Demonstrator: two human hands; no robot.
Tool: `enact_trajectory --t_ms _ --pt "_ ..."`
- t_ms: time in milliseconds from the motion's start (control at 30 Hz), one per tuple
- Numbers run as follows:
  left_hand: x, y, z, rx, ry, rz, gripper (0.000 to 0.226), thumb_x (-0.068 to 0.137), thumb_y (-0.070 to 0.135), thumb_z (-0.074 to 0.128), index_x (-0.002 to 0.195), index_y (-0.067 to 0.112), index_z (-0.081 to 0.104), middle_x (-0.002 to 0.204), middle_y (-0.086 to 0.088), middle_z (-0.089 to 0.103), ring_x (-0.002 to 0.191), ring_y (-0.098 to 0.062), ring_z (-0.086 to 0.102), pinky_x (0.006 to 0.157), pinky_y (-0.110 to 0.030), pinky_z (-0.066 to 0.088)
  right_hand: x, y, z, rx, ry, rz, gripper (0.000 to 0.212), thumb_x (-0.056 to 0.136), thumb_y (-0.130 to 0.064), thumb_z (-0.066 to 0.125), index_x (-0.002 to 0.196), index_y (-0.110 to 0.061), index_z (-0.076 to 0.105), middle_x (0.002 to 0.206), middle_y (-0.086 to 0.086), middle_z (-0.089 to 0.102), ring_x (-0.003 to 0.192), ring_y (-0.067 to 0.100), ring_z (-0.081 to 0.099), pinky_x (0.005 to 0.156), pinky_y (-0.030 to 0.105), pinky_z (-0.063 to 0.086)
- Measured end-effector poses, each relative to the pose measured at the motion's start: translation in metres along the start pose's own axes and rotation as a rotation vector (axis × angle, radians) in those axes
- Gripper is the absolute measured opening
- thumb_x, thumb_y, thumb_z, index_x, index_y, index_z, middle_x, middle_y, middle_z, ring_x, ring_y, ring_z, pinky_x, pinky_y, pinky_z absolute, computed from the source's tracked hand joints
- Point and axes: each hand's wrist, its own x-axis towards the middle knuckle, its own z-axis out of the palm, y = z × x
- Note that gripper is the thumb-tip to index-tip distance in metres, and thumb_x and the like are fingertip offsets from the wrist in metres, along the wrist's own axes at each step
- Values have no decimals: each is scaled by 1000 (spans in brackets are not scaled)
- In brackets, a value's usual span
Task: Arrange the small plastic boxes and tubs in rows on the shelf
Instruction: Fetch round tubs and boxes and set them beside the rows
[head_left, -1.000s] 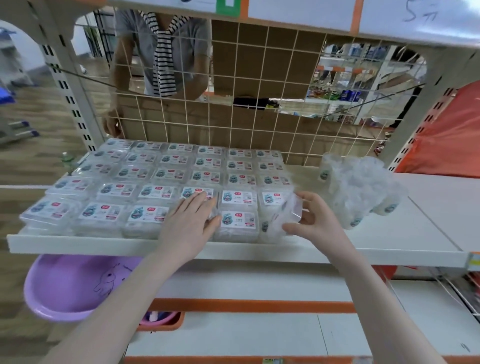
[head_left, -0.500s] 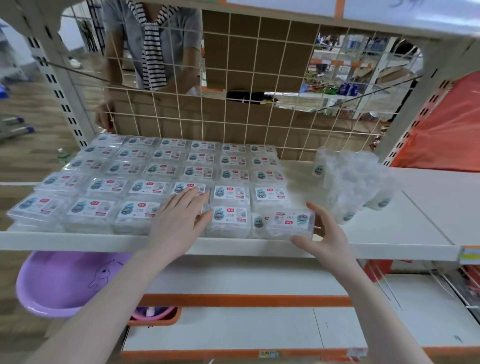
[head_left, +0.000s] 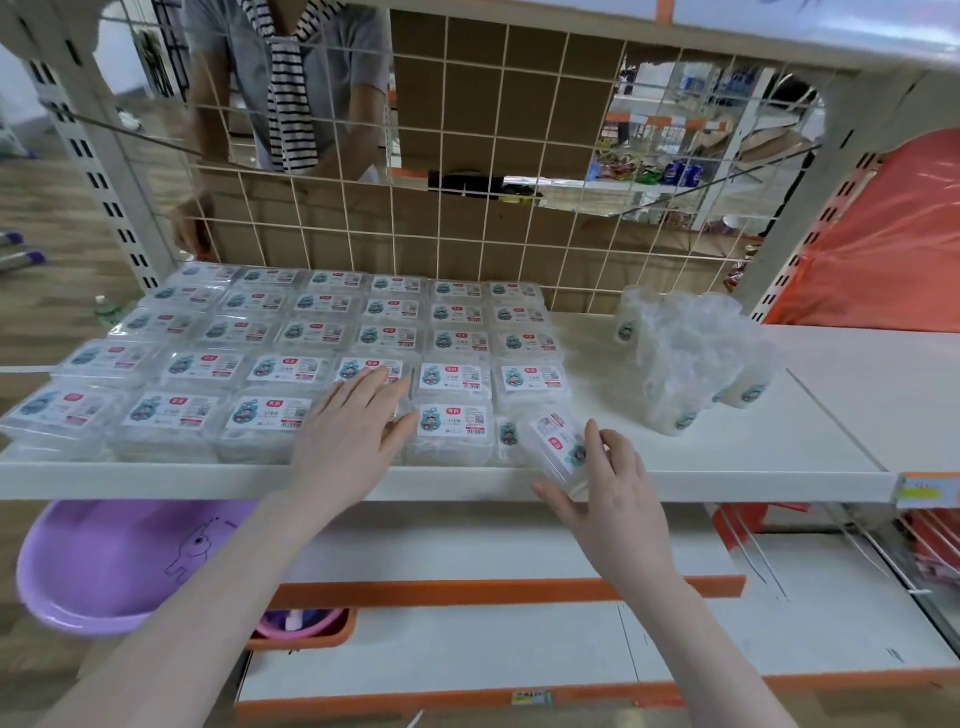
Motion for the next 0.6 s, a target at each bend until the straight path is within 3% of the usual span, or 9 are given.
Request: enact_trajectory --t_ms 100,167,267,433,600 --pt "-1 1 -1 5 12 2 55 97 49 27 143 23 38 153 -1 30 142 -18 24 116 -32 11 4 11 -5 51 -164 -90 81 87 -52 52 146 -3 24 147 11 33 133 25 32 110 30 25" --pt "-1 1 -1 3 17 5 54 97 48 29 143 22 39 153 -1 31 142 -19 25 115 -32 11 11 21 -11 106 -250 -167 76 91 -49 48 149 -12 15 156 0 15 141 15 18 111 21 10" --pt "-2 1 -2 4 19 7 53 97 48 30 143 22 39 153 -1 30 142 -18 24 115 -31 10 29 31 -27 157 -386 -269 73 89 -42 56 148 -21 20 154 -15 9 141 6 18 110 13 11" --pt "-1 2 -2 8 6 5 55 97 49 25 145 24 34 154 1 27 143 -16 21 116 -30 8 57 33 -46 164 -511 -345 75 77 -30 73 141 -34 36 141 -30 21 130 -11 25 92 -8 11" --pt "-2 1 -3 -2 -1 5 55 97 49 25 145 24 34 154 1 27 143 -16 20 116 -30 7 80 27 -48 57 -621 -430 82 73 -28 75 143 -33 32 146 -17 32 130 2 27 92 3 15"
